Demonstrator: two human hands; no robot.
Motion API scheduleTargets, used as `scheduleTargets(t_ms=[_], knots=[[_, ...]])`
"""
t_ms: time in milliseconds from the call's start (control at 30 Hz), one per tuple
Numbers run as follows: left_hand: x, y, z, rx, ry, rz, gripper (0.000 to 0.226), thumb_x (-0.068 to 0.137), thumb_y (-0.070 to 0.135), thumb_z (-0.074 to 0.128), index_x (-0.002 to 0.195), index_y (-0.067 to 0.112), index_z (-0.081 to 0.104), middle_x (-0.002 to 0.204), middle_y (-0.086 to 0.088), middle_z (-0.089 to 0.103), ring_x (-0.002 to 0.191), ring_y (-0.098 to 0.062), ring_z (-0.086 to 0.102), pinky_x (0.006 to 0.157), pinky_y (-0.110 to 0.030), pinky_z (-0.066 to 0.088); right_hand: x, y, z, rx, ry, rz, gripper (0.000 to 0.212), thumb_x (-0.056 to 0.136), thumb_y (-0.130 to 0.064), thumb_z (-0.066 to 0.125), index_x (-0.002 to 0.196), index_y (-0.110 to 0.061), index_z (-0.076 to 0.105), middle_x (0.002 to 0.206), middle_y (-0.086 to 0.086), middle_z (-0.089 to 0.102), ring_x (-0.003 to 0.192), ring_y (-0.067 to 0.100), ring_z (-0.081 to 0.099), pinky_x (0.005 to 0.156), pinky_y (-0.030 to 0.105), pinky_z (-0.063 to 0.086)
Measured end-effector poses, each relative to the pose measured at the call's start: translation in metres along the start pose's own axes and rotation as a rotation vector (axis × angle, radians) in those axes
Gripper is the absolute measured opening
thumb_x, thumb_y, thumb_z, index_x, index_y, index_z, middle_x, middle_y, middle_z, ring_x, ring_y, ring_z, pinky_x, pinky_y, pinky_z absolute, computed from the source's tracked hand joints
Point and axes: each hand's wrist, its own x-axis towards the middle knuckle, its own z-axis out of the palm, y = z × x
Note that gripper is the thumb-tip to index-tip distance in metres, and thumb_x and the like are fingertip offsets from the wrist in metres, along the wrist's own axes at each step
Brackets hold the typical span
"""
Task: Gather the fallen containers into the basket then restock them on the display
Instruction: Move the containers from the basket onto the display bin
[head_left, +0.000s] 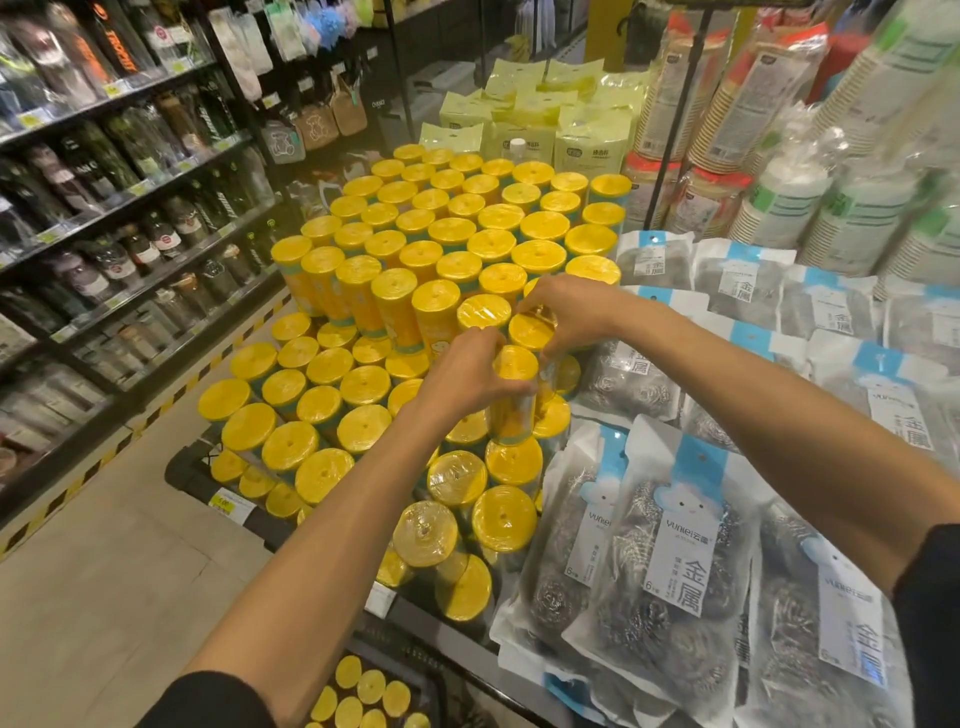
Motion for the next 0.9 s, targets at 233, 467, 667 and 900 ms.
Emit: scheduleTargets(t_ms=[233,467,667,900], knots=[[-0.006,-0.005,-0.005,-0.019,-0.039,0.032,0.065,0.073,0.051,0.079,0.121,0.015,0.056,0.116,-0.003,0.059,0.102,-0.021,0.055,0.078,-0.040,0.050,-0.011,-0.002,-0.005,-0.013,0.012,0.060,0.079,0.065,-0.043,0.086,0.136,-0.026,0.054,0.125,0.003,0.057,0.111,0.025,0.055,0.078,0.036,0.051],[-0.024,-0.024,-0.027,0.107,-0.048,0.100,0.063,0.086,0.049,0.067,0.138,0.018,0.046,0.133,-0.006,0.054,0.122,-0.026,0.051,0.090,-0.045,0.050,-0.041,-0.008,-0.013,-0.028,-0.022,0.204,0.065,0.083,-0.044,0.074,0.137,-0.015,0.054,0.131,0.012,0.055,0.116,0.031,0.054,0.088,0.041,0.050],[-0.054,-0.045,-0.056,0.350,-0.058,0.152,0.055,0.089,0.048,0.062,0.134,0.020,0.049,0.135,-0.004,0.054,0.121,-0.029,0.049,0.087,-0.042,0.046,-0.061,-0.046,-0.018,-0.104,-0.025,0.295,0.060,0.088,-0.044,0.067,0.139,-0.017,0.051,0.135,0.013,0.051,0.122,0.033,0.049,0.095,0.043,0.046],[-0.101,-0.088,-0.084,0.410,-0.131,0.171,0.066,0.092,0.050,0.057,0.148,0.023,0.034,0.139,-0.010,0.048,0.130,-0.033,0.043,0.098,-0.048,0.043,-0.090,-0.130,-0.011,-0.077,-0.031,0.411,0.057,0.087,-0.048,0.064,0.136,-0.020,0.053,0.133,0.015,0.051,0.119,0.036,0.050,0.095,0.046,0.047]])
